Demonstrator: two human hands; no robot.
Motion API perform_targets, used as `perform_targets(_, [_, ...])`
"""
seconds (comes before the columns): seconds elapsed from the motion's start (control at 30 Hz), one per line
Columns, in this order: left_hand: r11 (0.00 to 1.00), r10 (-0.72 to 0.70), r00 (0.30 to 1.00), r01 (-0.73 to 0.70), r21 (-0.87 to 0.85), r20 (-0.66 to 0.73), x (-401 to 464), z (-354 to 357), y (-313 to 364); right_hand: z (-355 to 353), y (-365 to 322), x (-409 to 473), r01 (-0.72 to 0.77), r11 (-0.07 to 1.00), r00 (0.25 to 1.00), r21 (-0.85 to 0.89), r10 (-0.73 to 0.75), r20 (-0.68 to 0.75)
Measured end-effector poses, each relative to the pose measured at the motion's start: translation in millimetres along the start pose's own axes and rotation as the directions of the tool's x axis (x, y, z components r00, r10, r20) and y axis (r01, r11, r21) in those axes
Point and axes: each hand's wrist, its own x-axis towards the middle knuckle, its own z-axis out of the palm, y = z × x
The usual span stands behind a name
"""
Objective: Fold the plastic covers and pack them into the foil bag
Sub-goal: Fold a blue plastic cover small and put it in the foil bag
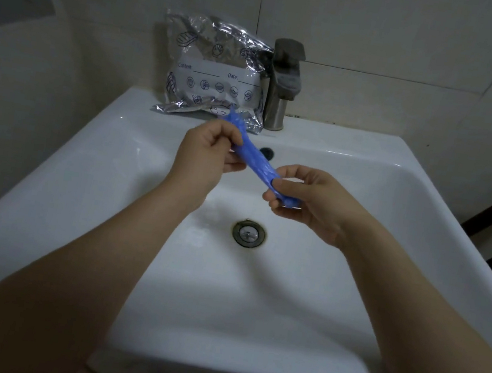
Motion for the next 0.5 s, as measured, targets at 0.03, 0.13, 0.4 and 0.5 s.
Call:
perform_targets(0.03, [1.000, -0.011, 1.000, 0.011, 0.022, -0.012, -1.0, 0.9, -0.8, 1.0, -0.2, 0.1, 0.006, 1.000, 1.000, -0.008, -0.006, -0.008])
perform_targets(0.13, [0.993, -0.106, 0.993, 0.108, 0.037, -0.054, -3.1, 4.3, -2.0, 0.8, 0.2, 0.2, 0.043, 0.996, 0.999, -0.080, -0.044, -0.003])
perform_targets(0.4, [0.978, -0.145, 0.988, 0.152, 0.142, -0.058, -3.3, 9.8, -10.6, 2.3, 4.7, 3.2, 0.090, 0.932, 0.991, -0.351, -0.049, 0.123])
perform_targets(0.5, [0.981, -0.152, 0.986, 0.158, 0.110, -0.062, -3.3, 10.7, -10.8, 1.7, 5.1, 3.4, 0.089, 0.928, 0.988, -0.363, -0.037, 0.147])
